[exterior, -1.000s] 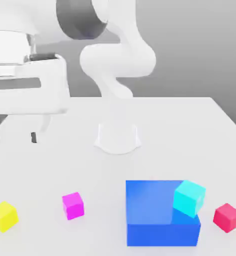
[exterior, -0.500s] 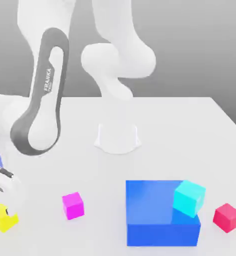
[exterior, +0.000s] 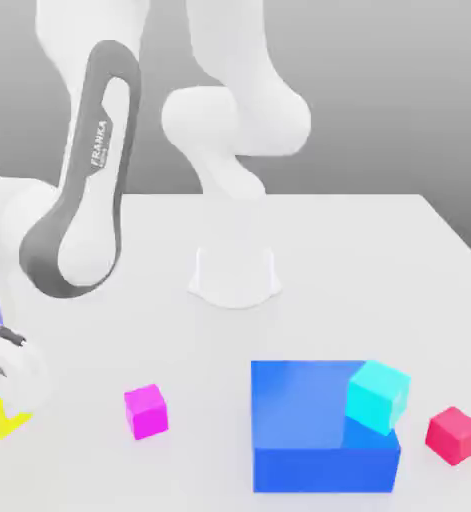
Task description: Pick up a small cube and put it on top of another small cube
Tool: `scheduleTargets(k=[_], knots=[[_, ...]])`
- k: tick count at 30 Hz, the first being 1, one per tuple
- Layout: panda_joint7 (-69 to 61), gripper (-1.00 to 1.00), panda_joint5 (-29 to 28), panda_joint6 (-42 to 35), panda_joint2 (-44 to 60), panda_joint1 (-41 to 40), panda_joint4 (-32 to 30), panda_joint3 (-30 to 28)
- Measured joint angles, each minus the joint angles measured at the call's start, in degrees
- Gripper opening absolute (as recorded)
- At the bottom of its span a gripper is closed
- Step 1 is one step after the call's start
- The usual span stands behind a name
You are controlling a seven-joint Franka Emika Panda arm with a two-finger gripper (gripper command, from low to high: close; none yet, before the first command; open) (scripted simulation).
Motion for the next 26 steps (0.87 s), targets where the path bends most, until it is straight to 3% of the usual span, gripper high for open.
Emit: scheduleTargets(k=[15, 20, 22, 23, 26], knots=[[-7.0, -1.0, -10.6, -5.8, -4.8, 22.3, 0.2, 20.0], [-7.4, -1.0, -16.1, -0.7, -6.1, 31.1, -3.8, 27.4], [-6.1, -1.0, -18.6, 3.3, -2.6, 33.3, -3.9, 27.3], [-5.5, 1.0, -19.5, 5.2, -0.7, 34.1, -3.8, 26.8], [-5.5, 1.0, -19.5, 5.2, -0.7, 34.1, -3.8, 26.8]])
